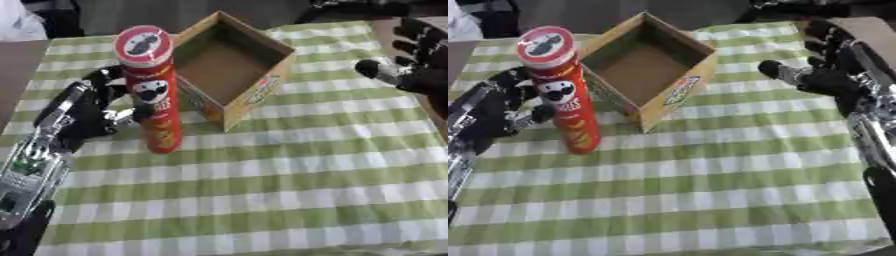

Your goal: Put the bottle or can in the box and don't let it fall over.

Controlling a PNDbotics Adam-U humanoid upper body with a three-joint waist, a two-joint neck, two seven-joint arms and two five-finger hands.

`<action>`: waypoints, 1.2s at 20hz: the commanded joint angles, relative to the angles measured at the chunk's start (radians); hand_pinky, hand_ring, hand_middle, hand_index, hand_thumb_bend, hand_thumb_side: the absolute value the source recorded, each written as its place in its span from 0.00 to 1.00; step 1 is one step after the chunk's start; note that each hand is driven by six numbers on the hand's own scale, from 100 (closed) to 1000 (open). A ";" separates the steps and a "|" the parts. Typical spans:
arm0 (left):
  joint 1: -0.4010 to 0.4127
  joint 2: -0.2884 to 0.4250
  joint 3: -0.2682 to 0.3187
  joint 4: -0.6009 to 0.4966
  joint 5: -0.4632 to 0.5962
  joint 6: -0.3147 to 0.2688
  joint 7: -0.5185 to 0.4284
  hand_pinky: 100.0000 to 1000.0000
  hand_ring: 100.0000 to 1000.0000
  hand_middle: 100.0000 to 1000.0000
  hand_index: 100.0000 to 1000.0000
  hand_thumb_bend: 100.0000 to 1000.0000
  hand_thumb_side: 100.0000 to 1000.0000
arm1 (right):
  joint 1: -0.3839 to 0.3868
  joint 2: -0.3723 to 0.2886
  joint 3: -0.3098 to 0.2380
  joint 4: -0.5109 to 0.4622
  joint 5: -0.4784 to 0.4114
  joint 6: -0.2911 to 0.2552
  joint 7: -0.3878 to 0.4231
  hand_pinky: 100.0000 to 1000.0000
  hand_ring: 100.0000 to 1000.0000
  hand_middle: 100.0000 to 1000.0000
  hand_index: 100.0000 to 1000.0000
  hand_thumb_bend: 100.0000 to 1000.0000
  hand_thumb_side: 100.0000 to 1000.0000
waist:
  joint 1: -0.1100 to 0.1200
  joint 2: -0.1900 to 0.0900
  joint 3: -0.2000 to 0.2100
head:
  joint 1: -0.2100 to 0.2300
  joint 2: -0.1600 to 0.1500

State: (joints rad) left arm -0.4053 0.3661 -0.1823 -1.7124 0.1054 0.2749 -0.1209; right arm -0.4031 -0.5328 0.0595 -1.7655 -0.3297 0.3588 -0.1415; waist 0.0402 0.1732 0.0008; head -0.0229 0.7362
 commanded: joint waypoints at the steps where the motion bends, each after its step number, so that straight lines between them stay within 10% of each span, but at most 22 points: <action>1: -0.024 0.003 -0.001 -0.004 -0.022 0.000 0.014 1.00 0.77 0.83 0.85 0.84 0.26 | -0.009 -0.015 -0.006 -0.011 -0.006 -0.003 0.003 1.00 1.00 0.94 0.95 0.73 0.07 | -0.001 -0.012 -0.002 | -0.001 -0.006; 24: -0.086 -0.038 -0.029 0.070 -0.054 0.006 0.016 1.00 0.78 0.83 0.85 0.88 0.29 | -0.010 -0.012 -0.007 -0.008 -0.010 -0.003 0.004 1.00 1.00 0.94 0.95 0.72 0.07 | 0.000 -0.011 -0.004 | 0.000 -0.008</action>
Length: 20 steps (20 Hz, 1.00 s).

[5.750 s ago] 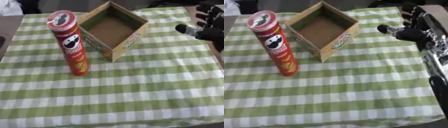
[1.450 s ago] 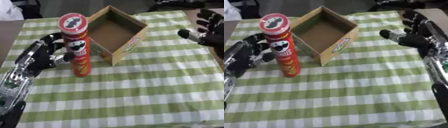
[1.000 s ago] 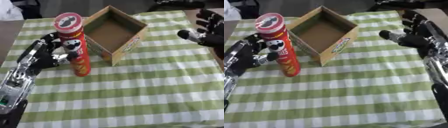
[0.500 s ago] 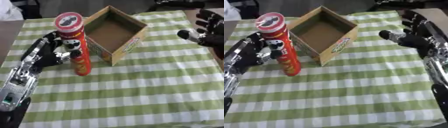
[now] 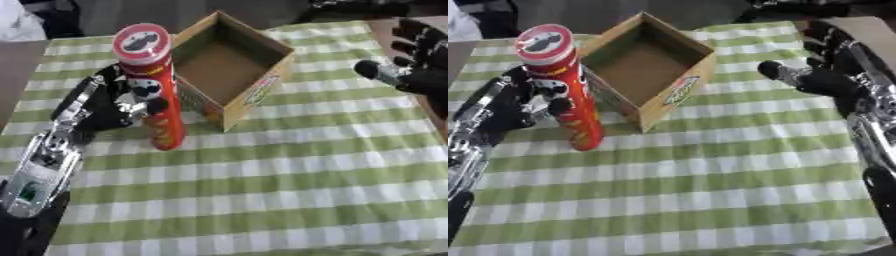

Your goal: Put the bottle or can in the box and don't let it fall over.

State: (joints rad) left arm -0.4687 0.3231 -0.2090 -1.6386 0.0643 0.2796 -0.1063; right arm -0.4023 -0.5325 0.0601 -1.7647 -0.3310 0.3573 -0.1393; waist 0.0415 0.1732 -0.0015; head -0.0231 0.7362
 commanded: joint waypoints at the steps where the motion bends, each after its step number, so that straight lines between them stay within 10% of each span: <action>1: -0.026 0.005 -0.004 0.001 -0.018 0.004 0.002 1.00 0.78 0.83 0.85 0.88 0.29 | -0.011 -0.013 -0.008 -0.009 -0.009 -0.002 0.003 1.00 1.00 0.94 0.95 0.73 0.07 | -0.001 -0.011 -0.001 | 0.000 -0.009; 20: -0.081 -0.040 -0.031 0.098 -0.096 0.027 0.044 1.00 0.76 0.81 0.82 0.88 0.27 | -0.013 -0.008 -0.005 -0.007 -0.005 -0.001 0.007 1.00 1.00 0.94 0.95 0.73 0.07 | -0.002 -0.014 -0.003 | 0.000 -0.011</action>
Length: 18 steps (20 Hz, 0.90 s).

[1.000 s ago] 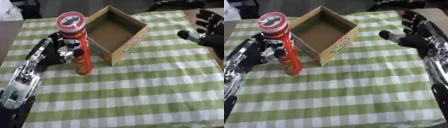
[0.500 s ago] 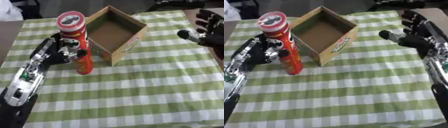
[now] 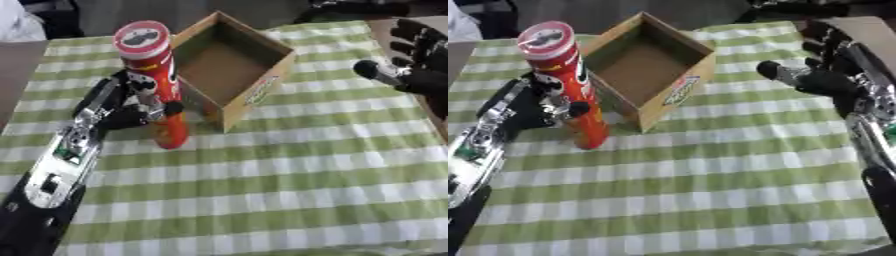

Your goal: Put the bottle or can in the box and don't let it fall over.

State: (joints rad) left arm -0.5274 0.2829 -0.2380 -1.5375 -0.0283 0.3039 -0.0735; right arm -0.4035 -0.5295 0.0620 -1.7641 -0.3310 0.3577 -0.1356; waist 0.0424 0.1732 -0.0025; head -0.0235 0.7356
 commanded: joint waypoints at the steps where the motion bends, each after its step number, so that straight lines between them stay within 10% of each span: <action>1: -0.024 -0.001 -0.002 0.000 -0.001 0.004 0.016 1.00 0.76 0.80 0.81 0.86 0.24 | -0.012 -0.011 -0.007 -0.007 -0.005 -0.001 0.003 1.00 1.00 0.94 0.95 0.73 0.07 | -0.003 -0.014 -0.003 | 0.000 -0.010; 9: -0.022 -0.005 0.002 -0.003 0.069 0.030 0.094 0.97 0.70 0.72 0.56 0.56 0.03 | -0.008 -0.010 -0.009 -0.004 -0.007 -0.002 0.000 1.00 1.00 0.94 0.95 0.73 0.07 | -0.002 -0.014 -0.004 | -0.003 -0.008; 18: -0.007 0.020 0.003 -0.082 0.145 0.049 0.146 0.97 0.68 0.70 0.50 0.18 0.00 | -0.006 -0.009 -0.010 -0.003 -0.010 0.000 -0.003 1.00 1.00 0.94 0.95 0.73 0.07 | -0.001 -0.017 -0.001 | -0.006 -0.008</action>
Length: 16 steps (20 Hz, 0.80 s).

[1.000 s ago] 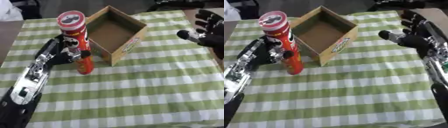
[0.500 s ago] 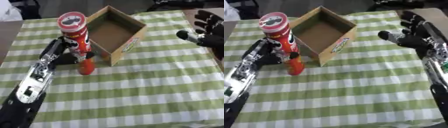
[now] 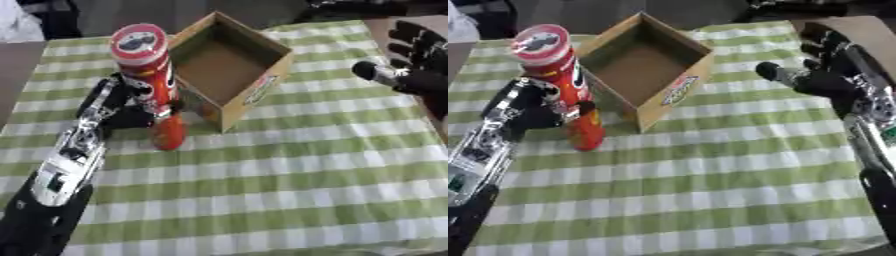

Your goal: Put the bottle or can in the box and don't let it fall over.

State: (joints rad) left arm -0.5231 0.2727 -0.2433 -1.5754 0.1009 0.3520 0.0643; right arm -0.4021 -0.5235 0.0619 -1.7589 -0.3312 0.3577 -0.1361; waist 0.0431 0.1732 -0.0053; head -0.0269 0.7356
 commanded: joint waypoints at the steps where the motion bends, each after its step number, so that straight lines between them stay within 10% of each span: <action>1: -0.010 0.033 0.010 -0.052 0.020 0.003 0.010 0.97 0.68 0.70 0.49 0.14 0.00 | -0.007 -0.015 -0.010 -0.008 -0.010 0.000 -0.003 1.00 1.00 0.94 0.95 0.73 0.07 | -0.002 -0.017 0.001 | -0.004 -0.008; 3: -0.008 0.038 0.015 -0.072 0.029 0.006 0.020 0.97 0.67 0.69 0.46 0.01 0.00 | -0.007 -0.016 -0.011 -0.008 -0.010 -0.001 -0.004 1.00 1.00 0.94 0.95 0.73 0.07 | -0.001 -0.018 0.002 | -0.006 -0.007; 16: -0.185 0.082 0.058 -0.192 0.087 0.054 0.108 0.95 0.65 0.66 0.38 0.00 0.00 | -0.022 -0.023 -0.006 -0.017 -0.005 0.004 -0.002 1.00 1.00 0.95 0.95 0.74 0.08 | 0.001 -0.027 0.000 | -0.027 0.003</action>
State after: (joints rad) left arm -0.6834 0.3291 -0.2035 -1.7448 0.1795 0.4031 0.1603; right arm -0.4083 -0.5236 0.0624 -1.7592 -0.3343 0.3609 -0.1385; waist 0.0465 0.1664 -0.0049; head -0.0516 0.7368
